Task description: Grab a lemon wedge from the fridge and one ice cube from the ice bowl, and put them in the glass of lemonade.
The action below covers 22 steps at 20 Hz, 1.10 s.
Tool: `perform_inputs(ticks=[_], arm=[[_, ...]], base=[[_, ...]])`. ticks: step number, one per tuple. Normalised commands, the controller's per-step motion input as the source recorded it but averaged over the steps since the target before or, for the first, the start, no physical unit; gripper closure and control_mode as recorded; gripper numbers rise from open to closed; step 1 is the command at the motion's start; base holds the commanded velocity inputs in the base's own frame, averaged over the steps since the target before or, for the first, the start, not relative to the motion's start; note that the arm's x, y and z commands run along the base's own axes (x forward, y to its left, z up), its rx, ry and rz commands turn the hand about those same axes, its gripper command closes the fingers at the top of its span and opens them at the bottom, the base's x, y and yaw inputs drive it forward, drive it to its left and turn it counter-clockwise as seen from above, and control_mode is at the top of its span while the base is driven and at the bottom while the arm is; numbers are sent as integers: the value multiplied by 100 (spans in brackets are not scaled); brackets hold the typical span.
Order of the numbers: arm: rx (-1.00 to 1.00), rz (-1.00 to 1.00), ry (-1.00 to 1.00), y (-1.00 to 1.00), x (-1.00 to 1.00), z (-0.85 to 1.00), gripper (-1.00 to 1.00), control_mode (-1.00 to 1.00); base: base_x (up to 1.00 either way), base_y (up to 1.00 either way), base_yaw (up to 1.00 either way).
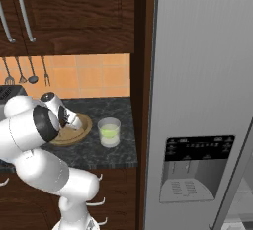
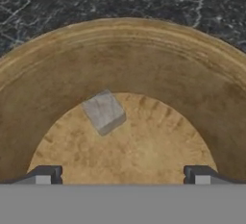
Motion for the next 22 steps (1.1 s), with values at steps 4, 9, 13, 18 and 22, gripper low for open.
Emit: perform_inputs(ticks=[4, 9, 13, 18, 22], arm=[[-1, 0, -3, 0, 29, -18, -100, -100], [-2, 0, -4, 0, 28, -23, -100, -100], [-2, 0, -3, 0, 25, -19, -100, -100], [-2, 0, -1, 3, 18, -12, -100, -100], [-3, 0, 0, 11, 8, -9, -100, -100]], base=[[0, 0, 0], [0, 0, 0], [0, 0, 0], [0, 0, 0], [0, 0, 0]])
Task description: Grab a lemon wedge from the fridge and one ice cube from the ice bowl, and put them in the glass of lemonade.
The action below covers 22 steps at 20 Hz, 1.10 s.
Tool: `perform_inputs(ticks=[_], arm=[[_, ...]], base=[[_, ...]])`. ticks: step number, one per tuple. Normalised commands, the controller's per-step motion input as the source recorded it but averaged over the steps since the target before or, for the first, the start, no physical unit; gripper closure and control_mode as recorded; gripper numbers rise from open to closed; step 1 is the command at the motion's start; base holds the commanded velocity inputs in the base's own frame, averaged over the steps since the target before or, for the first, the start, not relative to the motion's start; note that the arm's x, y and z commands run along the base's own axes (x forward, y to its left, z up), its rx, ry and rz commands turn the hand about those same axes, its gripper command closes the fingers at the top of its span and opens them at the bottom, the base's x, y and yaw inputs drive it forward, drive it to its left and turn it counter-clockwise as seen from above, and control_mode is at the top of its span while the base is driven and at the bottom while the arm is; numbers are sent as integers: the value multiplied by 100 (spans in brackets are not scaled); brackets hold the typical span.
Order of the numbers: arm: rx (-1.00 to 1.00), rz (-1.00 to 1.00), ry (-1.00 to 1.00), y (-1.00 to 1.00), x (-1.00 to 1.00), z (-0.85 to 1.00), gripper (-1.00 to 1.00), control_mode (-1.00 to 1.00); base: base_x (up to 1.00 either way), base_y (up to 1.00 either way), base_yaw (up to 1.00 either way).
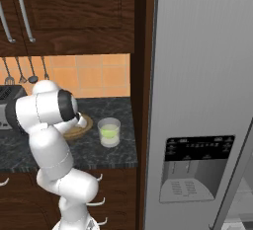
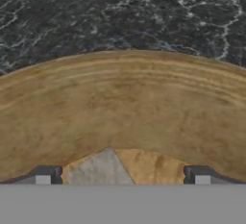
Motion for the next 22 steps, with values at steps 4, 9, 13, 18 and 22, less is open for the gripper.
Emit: perform_inputs(ticks=[4, 9, 13, 18, 22], arm=[[-3, 0, -1, 18, -7, 0, 100, -100], [-1, 0, -1, 2, -34, 0, 100, -100], [0, 0, 0, 0, -38, 0, 100, -100], [0, 0, -3, 0, -23, 13, 100, -100], [0, 1, -15, 0, -15, 88, 100, -100]], base=[[0, 0, 0], [0, 0, 0], [0, 0, 0], [0, 0, 0], [0, 0, 0]])
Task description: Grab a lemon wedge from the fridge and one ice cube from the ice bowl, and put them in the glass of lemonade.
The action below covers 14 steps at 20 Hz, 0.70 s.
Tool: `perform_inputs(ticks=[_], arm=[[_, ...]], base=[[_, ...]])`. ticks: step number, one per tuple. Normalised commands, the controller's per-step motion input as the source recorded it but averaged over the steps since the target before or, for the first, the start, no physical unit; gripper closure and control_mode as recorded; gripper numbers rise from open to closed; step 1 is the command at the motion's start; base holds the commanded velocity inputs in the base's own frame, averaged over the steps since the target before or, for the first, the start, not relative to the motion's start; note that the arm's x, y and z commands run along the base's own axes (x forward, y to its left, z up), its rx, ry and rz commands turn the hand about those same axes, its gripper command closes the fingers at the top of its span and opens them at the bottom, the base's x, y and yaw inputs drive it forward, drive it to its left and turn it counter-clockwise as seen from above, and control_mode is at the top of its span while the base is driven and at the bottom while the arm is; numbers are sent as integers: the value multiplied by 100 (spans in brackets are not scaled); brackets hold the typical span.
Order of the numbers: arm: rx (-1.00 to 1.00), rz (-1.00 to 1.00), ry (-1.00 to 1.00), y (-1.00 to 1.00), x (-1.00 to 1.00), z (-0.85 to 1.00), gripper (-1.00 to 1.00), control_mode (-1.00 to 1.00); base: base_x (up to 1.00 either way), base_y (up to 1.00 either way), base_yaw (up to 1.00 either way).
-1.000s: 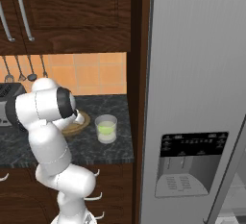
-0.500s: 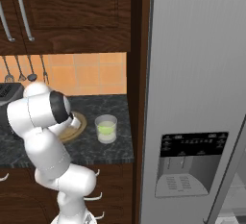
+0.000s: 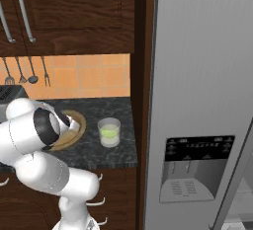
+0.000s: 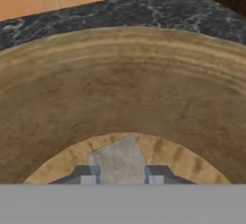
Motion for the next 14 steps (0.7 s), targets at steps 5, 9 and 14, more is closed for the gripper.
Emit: perform_inputs(ticks=[5, 9, 14], arm=[[0, 0, -4, 1, -3, 70, 100, -100], [0, 0, 5, 8, 17, 37, 100, -100], [0, 1, 19, 19, 35, 0, 100, -100]], base=[[0, 0, 0], [0, 0, 0], [0, 0, 0]])
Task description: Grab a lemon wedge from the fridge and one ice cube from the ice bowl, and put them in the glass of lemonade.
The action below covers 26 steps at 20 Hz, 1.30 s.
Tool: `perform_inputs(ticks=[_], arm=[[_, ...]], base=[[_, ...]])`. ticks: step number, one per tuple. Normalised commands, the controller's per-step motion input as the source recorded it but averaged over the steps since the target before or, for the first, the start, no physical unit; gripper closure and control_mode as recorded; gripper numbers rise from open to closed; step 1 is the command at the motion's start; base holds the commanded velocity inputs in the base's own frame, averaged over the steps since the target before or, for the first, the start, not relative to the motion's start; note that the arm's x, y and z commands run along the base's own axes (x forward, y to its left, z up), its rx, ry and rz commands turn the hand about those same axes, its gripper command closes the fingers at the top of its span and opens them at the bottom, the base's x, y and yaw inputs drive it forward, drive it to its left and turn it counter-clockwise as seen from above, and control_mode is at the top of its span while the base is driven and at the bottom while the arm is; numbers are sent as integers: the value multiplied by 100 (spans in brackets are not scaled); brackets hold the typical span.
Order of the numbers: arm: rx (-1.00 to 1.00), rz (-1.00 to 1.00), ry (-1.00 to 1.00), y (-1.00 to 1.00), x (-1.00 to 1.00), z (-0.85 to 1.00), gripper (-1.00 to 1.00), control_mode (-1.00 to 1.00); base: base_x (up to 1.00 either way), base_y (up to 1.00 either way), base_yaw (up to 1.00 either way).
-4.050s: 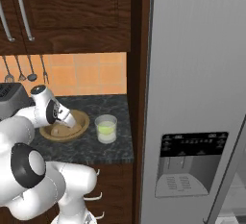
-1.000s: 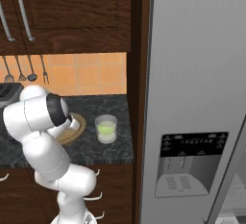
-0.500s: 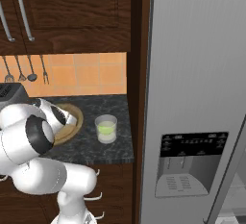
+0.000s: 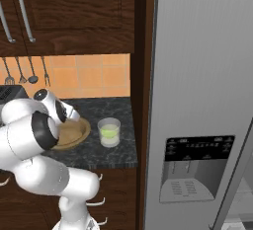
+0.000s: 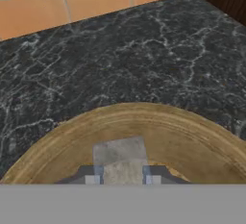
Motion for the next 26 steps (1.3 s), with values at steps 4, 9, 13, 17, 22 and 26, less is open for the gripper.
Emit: perform_inputs(ticks=[4, 9, 13, 17, 22, 26], arm=[[0, 1, 35, 33, 16, 0, 100, -100], [0, 0, 9, 4, -4, 37, 100, -100], [0, 0, 0, -2, -36, 37, 100, -100], [0, -1, 0, -31, -48, 20, 100, -100], [0, -3, 0, -73, -21, 1, 100, -100], [0, -1, 0, -78, -9, 0, 100, -100]], base=[[0, 0, 0], [0, 0, 0], [0, 0, 0], [0, 0, 0], [0, 0, 0], [0, 0, 0]])
